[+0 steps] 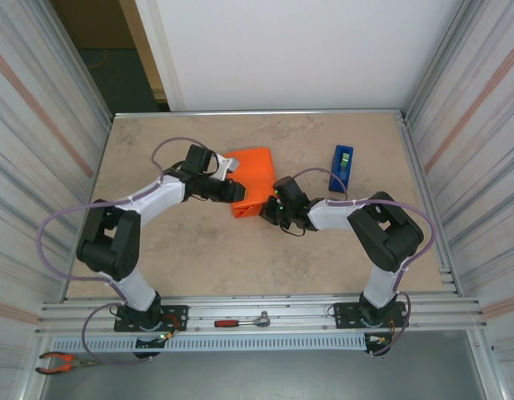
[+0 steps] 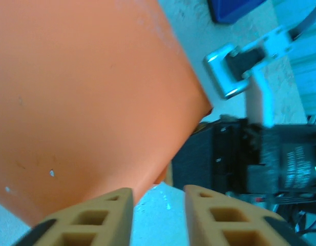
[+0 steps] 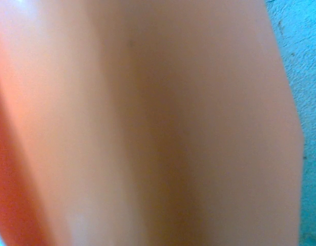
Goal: Wrap the gift box in paper
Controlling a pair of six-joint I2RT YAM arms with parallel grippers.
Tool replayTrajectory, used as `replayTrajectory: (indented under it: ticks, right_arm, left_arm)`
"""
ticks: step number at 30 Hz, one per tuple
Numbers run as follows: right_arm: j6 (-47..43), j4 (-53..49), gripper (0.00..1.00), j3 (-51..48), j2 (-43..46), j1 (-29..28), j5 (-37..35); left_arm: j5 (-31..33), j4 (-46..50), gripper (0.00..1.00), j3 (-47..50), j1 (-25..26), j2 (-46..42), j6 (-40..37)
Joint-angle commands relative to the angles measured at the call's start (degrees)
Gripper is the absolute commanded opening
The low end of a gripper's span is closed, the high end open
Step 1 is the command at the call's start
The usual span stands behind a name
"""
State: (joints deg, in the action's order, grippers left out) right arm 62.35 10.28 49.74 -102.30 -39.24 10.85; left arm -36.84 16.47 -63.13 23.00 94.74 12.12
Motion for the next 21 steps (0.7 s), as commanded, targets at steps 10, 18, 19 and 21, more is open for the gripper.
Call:
replayTrajectory:
  ticks: [10,18,19,21]
  right_arm:
    - [-1.54,-0.44,0.0,1.15,1.57,0.34,2.18]
    - [-1.5,-0.26,0.0,0.85,1.78,0.31,2.33]
    - [-1.44,-0.4,0.0,0.96,1.8,0.39,2.22]
    - [-1.57,-0.6,0.0,0.97,2.01,0.35,2.23]
  left_arm:
    - [20.62,7.08,0.68,-1.33,8.43,-5.22,-21.13]
    - [37.87,-7.1,0.75,7.76,16.14,-5.58,-30.62]
    - [39.09,-8.02,0.76,8.37,16.19,-5.45,-31.12]
    - [40.94,-9.59,0.76,9.33,16.19,-5.27,-32.02]
